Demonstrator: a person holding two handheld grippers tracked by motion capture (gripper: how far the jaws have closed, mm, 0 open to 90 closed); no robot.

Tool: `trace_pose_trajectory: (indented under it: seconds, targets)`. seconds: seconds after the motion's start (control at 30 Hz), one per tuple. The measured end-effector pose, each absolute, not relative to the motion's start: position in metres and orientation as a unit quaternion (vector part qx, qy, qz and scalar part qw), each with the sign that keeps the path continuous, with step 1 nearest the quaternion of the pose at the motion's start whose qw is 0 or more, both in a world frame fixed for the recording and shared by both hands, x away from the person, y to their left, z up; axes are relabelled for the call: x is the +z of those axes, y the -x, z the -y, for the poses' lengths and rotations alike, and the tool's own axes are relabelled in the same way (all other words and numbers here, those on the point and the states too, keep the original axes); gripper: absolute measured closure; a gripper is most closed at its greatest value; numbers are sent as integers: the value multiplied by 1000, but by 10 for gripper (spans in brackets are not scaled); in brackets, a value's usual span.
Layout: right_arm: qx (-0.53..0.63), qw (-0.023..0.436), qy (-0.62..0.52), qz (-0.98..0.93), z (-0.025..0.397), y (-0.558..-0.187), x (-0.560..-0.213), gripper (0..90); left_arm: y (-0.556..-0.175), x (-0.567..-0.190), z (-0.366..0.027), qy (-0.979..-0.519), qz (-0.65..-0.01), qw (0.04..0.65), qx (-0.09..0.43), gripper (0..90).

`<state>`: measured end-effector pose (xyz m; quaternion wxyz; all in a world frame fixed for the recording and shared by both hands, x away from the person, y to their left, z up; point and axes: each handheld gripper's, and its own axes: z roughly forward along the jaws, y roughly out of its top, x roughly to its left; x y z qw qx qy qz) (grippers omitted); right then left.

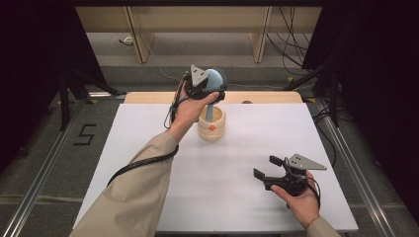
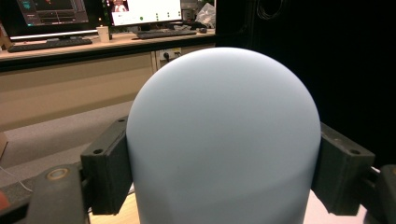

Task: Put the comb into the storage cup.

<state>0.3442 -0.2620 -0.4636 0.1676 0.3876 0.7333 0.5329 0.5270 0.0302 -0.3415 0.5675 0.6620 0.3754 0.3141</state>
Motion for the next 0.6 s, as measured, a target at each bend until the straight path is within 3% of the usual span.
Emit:
trace_pose_trajectory:
  seconds: [0.6]
  targets:
    - [533, 167, -388, -733, 262, -344, -464, 163, -528, -350, -28, -666, -378, 562, 313, 195]
